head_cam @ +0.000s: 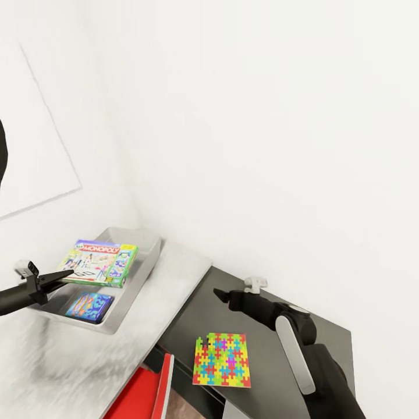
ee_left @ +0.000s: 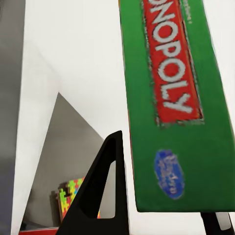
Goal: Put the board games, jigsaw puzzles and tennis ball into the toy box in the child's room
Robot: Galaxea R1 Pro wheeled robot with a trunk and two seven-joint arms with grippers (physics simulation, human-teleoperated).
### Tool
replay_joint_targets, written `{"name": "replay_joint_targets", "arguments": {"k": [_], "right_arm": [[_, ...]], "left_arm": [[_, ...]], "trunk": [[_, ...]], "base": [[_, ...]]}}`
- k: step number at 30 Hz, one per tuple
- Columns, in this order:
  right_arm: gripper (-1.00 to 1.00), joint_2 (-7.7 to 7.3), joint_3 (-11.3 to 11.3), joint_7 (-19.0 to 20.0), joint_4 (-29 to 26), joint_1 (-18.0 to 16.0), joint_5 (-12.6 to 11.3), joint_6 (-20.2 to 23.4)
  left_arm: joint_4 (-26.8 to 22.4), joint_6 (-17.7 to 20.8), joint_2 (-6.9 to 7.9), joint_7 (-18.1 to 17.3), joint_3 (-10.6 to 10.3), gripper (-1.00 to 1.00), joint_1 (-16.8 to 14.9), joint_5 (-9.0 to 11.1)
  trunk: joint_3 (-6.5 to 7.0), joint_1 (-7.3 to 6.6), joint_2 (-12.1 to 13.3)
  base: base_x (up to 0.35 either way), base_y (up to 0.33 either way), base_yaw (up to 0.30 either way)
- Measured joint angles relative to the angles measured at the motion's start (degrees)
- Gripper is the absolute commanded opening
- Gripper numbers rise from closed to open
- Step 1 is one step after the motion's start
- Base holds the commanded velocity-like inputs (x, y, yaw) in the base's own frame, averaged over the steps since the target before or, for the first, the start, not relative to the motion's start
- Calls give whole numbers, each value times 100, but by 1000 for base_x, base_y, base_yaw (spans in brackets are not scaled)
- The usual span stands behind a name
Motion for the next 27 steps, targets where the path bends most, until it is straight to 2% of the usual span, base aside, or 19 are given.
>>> {"name": "replay_joint_targets", "arguments": {"k": [3,5,8,12,14,20,21,22,23,25,27], "right_arm": [[100,-5,-2,1,0,0,0,0],[100,-11,-5,1,0,4,0,0],[100,-15,-6,2,-4,7,0,0],[100,-20,-5,2,-11,9,7,0],[100,-20,-2,2,-22,12,8,0],[100,-26,16,0,-94,12,8,15],[100,-27,19,0,-110,10,6,21],[100,-28,25,0,-207,5,-5,44],[100,-29,29,5,-309,0,-14,62],[100,-17,53,69,-433,-5,-30,136],[100,-6,139,161,-485,-7,-44,272]], "left_arm": [[3,39,33,19,30,-100,-37,5],[2,67,58,224,42,-100,-76,-11],[1,104,58,925,53,-100,-198,2],[0,189,11,2106,56,-100,-688,63],[-1,288,-27,2421,48,-100,-854,54],[-2,600,-242,3518,37,-100,-1667,70],[-6,616,-262,3598,35,-100,-1735,79],[-18,600,-357,3803,29,-100,-1921,9],[-28,647,-464,3963,20,-100,-2052,119],[-32,620,-685,4385,-2,-100,-2273,9],[-34,598,-823,4865,-13,-100,-2406,-70]], "trunk": [[0,0,0],[0,0,0],[0,0,0],[0,0,1],[0,0,1],[1,0,0],[0,0,0],[1,1,1],[1,0,0],[0,0,1],[0,0,0]], "base": [[0,0,0],[0,0,0],[0,0,0],[0,0,0],[0,0,0],[0,0,0],[0,0,0],[0,0,0],[0,0,0],[0,0,0],[0,0,0]]}}
